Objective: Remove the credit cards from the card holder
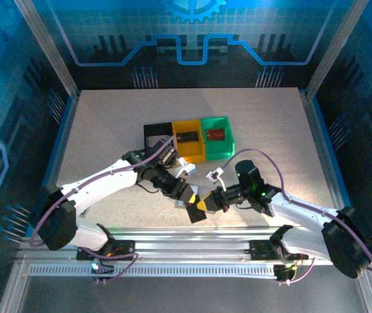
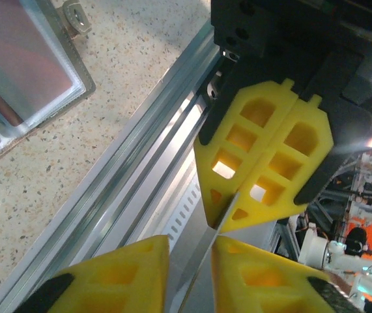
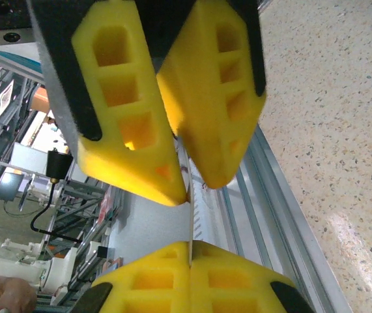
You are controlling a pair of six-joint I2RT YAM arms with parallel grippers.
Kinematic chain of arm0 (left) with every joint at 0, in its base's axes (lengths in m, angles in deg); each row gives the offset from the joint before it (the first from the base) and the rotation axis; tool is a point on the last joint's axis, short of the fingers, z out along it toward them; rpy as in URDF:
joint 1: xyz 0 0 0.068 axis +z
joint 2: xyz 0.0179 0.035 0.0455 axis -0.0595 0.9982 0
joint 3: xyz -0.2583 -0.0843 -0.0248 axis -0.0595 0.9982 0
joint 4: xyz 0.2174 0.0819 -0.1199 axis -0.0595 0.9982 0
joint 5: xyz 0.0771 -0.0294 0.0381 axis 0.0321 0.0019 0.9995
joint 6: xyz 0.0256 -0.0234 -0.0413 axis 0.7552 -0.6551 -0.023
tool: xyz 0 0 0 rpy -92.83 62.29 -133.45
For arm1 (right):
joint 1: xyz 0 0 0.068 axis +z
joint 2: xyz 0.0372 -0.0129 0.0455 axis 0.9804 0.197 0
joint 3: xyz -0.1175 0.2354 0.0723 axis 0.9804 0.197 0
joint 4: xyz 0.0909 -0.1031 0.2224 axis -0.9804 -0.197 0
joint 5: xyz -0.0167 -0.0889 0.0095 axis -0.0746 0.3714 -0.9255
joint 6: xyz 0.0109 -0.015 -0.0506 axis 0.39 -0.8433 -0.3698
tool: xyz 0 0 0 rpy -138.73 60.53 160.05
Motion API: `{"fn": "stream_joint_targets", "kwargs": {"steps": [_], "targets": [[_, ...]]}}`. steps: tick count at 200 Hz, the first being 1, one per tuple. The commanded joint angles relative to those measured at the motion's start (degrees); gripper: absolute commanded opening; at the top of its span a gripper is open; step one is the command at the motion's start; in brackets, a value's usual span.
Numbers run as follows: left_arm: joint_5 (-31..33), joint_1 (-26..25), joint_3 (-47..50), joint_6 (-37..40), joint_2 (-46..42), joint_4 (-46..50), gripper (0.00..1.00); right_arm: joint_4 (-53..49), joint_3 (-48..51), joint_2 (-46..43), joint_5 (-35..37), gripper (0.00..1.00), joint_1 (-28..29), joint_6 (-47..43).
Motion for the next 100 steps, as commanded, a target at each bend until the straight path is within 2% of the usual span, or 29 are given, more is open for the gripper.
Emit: {"fn": "stream_joint_targets", "kwargs": {"steps": [1,31,47,60,80,100], "targets": [[-2.8,-0.8,0.8,1.2,0.0,-0.4,0.17,1.1,-1.6,0.3,-0.7,0.00,0.7,-0.1],[-2.6,-0.7,0.9,1.3,-0.7,-0.3,0.00,-0.7,-2.2,-0.2,0.5,0.02,0.5,-0.6],[-1.9,-0.8,0.9,1.0,-1.7,-0.3,0.00,-1.1,-2.2,-1.4,1.5,0.13,-0.3,-0.6],[-0.3,-0.7,0.9,0.7,-2.7,0.0,0.00,-4.6,-2.2,-3.9,4.2,0.31,-1.9,-0.9],[3.5,-0.3,0.9,-1.8,-4.6,-0.4,0.00,-7.5,-1.3,-9.5,7.9,0.49,-4.9,-0.6],[9.0,0.7,1.0,-6.9,-6.7,-1.6,0.00,-8.5,-0.1,-14.8,10.0,0.56,-6.9,0.5]]}}
